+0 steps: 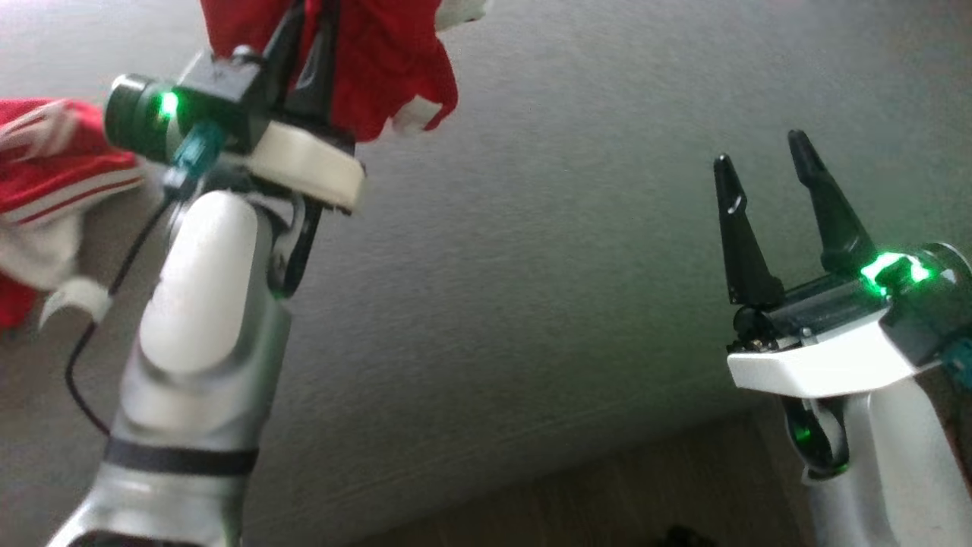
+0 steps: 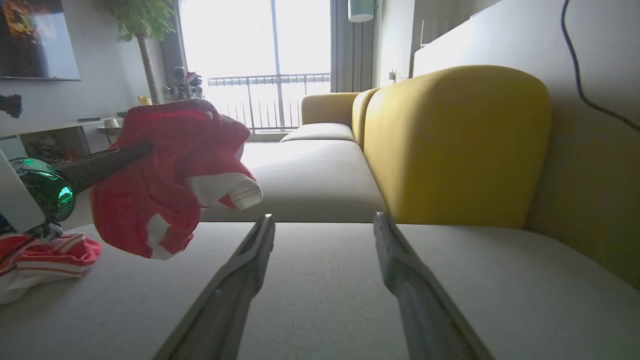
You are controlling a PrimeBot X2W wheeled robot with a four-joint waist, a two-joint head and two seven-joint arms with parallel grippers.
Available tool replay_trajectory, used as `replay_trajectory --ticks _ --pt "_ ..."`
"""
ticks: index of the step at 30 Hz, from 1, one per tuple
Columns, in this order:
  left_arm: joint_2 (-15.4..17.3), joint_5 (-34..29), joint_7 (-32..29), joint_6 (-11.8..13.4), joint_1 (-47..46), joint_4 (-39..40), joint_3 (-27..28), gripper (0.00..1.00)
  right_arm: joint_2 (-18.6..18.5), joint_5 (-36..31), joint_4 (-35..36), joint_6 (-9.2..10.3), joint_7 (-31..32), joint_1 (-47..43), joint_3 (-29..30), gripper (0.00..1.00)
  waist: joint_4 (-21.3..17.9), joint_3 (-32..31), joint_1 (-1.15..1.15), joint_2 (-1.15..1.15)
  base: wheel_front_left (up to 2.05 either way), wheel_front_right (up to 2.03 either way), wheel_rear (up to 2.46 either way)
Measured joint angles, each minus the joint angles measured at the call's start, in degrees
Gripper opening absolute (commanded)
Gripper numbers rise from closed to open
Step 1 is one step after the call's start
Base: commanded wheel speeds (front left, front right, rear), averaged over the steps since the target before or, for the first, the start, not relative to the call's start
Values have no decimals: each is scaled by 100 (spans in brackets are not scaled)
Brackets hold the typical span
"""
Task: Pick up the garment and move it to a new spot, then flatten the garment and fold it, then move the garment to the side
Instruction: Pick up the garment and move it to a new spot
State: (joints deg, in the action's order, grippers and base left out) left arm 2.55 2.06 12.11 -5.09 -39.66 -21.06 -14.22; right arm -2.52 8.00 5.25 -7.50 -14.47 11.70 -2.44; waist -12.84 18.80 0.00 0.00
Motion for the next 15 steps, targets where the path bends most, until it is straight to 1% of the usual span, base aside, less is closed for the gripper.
replay_trajectory --ticks 4,8,10,15 --pt "-18 36 -54 0 -456 -493 -94 0 1 131 12 0 -1 124 37 100 -404 246 0 0 0 0 0" --pt "-51 259 -172 12 -789 -1149 -224 0 2 261 21 0 -1 206 57 100 -690 560 1 0 0 0 0" --pt "-55 372 -256 65 -888 -1517 -276 0 3 298 27 0 -1 233 45 100 -803 704 1 0 0 0 0" --pt "-49 589 -240 220 -1179 -2221 -510 0 4 377 54 0 -1 407 35 100 -999 967 1 0 0 0 0"
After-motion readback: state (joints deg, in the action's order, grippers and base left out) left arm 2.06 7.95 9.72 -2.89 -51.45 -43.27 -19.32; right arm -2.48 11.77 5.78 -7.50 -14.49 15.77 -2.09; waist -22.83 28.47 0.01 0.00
